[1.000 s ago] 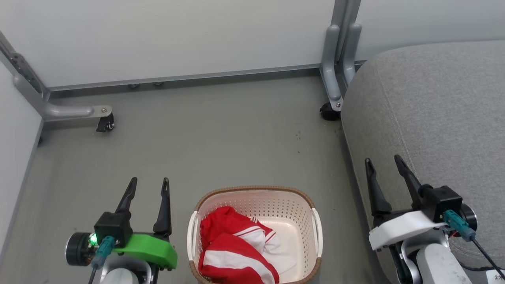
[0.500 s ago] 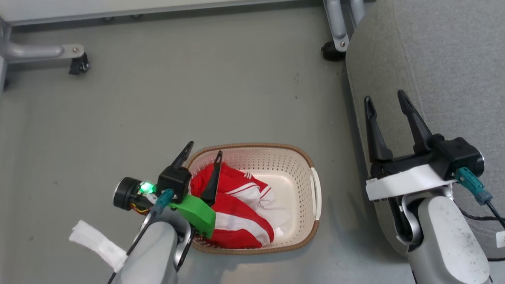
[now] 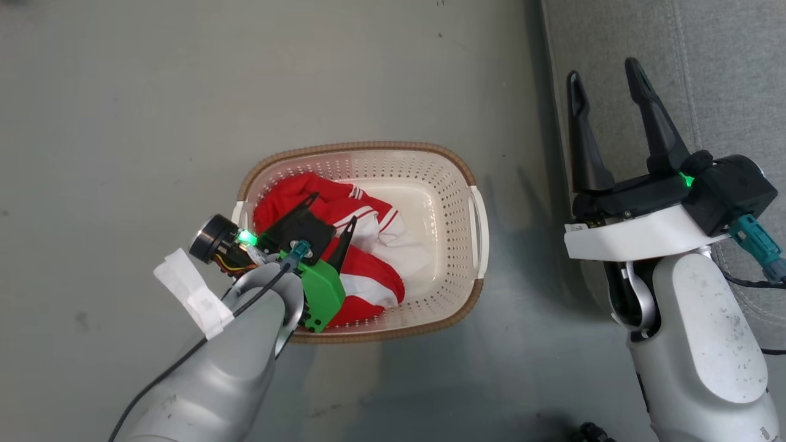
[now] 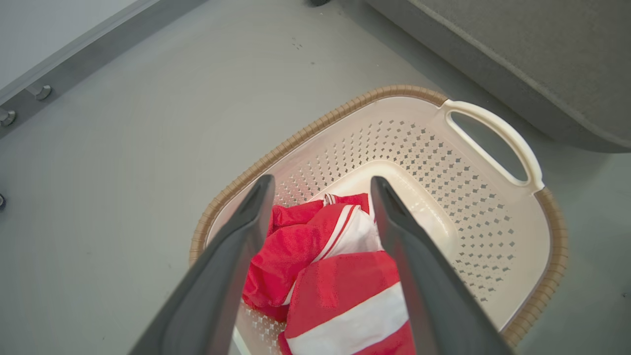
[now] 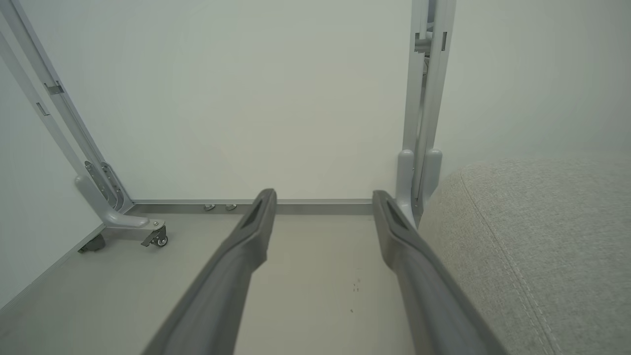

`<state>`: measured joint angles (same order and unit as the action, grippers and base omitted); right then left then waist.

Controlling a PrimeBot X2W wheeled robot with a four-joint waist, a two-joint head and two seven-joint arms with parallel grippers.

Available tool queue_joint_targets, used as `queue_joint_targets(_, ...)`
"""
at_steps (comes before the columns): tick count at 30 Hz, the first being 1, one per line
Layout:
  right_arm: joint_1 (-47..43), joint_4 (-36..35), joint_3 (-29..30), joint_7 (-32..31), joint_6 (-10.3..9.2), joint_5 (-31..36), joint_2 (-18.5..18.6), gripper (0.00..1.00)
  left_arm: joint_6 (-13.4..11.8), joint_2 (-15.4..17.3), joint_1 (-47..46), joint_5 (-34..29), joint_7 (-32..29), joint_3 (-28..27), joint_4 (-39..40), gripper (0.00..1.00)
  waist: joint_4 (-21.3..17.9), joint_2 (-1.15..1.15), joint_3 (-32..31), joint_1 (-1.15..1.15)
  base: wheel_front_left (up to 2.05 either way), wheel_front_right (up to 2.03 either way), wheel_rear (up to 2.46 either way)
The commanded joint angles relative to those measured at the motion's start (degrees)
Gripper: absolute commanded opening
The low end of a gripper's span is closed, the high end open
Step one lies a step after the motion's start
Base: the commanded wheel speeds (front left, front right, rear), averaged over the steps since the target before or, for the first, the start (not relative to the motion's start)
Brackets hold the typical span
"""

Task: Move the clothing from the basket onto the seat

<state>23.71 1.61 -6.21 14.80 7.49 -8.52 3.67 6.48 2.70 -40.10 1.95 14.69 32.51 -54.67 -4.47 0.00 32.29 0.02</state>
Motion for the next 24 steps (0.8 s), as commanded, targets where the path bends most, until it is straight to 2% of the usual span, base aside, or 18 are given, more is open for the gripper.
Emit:
queue_joint_targets(1,1.41,-0.55,-0.16,0.41,0.0,-0.55,-0.29,1.0,-0.52,0.36,-2.74,-0.91,-0.07,0.16,-1.49,1.0,-3.57,0.0,8.04,-0.02,0.0,0.0,0.0)
queue_joint_targets(11,4.79,-2.28,-1.75,0.4,0.0,-1.98,-0.61,1.0,-0.66,1.74,-12.21,-2.22,-0.2,1.87,-11.09,1.0,-6.91,0.0,16.87,-0.02,0.0,0.0,0.0)
queue_joint_targets(24,5.92,-2.21,-3.49,0.42,0.0,-4.7,-0.76,1.0,0.16,3.64,-18.74,-3.93,-4.34,5.27,-17.4,1.0,-9.53,0.0,22.08,-0.02,0.0,0.0,0.0)
